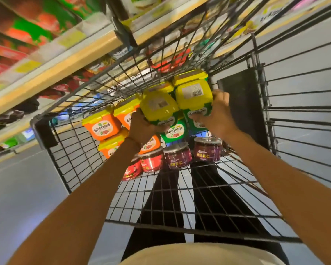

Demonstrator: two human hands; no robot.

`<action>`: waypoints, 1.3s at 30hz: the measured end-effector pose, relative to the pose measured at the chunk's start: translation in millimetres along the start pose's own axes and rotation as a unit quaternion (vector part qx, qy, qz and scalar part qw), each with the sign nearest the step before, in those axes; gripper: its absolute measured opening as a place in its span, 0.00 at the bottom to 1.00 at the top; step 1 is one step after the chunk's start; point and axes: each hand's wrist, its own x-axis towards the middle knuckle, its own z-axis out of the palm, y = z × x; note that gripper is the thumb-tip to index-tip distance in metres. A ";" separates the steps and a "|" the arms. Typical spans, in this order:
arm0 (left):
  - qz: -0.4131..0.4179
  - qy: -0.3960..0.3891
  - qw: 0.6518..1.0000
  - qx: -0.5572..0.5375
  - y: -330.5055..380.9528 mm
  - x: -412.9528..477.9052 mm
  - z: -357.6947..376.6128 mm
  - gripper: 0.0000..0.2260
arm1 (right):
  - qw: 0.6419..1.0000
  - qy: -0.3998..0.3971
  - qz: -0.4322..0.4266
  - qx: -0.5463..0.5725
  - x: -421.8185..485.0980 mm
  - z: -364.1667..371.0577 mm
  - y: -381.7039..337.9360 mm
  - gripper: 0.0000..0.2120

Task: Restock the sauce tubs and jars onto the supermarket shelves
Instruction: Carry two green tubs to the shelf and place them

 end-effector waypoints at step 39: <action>0.073 0.073 0.985 -0.141 16.2 -208.5 -120.0 0.37 | 0.986 -0.090 -0.105 0.096 -170.8 -11.5 -124.5 0.30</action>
